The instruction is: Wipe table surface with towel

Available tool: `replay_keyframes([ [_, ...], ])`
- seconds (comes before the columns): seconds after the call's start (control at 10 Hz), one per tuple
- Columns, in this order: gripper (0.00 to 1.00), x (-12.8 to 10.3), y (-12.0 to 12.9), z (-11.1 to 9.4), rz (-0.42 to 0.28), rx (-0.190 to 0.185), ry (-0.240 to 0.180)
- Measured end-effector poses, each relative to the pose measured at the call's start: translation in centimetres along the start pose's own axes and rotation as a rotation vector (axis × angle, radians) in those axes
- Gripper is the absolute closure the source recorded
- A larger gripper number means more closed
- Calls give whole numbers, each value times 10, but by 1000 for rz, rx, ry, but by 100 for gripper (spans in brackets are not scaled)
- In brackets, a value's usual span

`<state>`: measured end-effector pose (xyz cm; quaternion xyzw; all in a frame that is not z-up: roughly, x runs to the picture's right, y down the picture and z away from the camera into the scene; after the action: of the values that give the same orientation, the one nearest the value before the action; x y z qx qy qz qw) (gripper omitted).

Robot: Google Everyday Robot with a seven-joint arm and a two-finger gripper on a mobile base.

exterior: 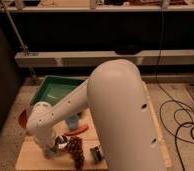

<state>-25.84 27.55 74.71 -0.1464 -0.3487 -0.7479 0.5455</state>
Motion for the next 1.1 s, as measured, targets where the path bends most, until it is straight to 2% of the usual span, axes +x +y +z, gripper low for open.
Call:
replay_keyframes([
  [0.3,100,22,-6,-1,-7,-1,14],
  [0.8,100,59,-35,2,-55,-3,27],
  [1.1,100,71,-68,6,-119,9,27],
])
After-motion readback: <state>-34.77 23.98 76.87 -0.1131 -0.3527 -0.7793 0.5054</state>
